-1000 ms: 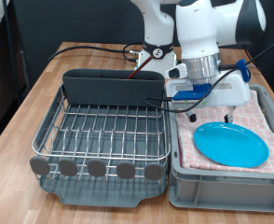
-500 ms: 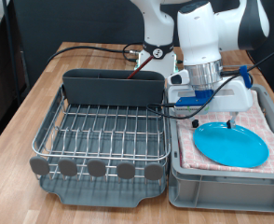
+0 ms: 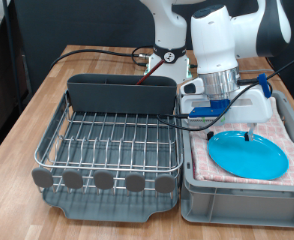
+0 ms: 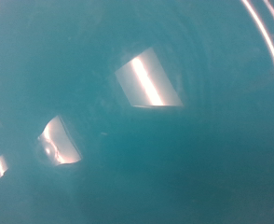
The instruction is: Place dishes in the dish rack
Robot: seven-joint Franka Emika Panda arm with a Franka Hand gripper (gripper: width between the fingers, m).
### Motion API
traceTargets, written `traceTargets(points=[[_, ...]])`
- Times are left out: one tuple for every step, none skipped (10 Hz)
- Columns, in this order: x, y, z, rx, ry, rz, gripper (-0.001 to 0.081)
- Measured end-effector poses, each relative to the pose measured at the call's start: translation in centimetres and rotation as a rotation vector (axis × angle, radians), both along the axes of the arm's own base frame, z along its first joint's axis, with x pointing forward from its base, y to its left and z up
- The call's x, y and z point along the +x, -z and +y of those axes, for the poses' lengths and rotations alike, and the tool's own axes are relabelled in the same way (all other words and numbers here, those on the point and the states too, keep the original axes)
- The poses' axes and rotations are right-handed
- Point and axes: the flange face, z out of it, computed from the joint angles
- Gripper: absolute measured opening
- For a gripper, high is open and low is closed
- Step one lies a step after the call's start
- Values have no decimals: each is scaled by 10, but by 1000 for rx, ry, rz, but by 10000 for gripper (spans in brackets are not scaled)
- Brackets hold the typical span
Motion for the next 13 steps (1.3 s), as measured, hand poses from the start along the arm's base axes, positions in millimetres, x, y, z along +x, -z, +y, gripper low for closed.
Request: traceTargets(points=[[1,0,0,0,0,-2,802],[1,-1,0,0,0,-3,802],[1,-1,0,0,1,-3,600],[1,-1,0,0,1,-4,450],[1,-1,0,0,0,-4,450],[1,-1,2,0,1,-6,266],[1,-2,3,0,1,-9,266],[1,-2,5,-3,1,-15,87],[1,-3,6,-5,3,-20,30],[4,-4,6,-20,1,-19,30],[8,-8,7,-49,-8,-4,30],[12,-17,7,-81,-15,20,30],[15,-30,6,-108,-18,46,30]])
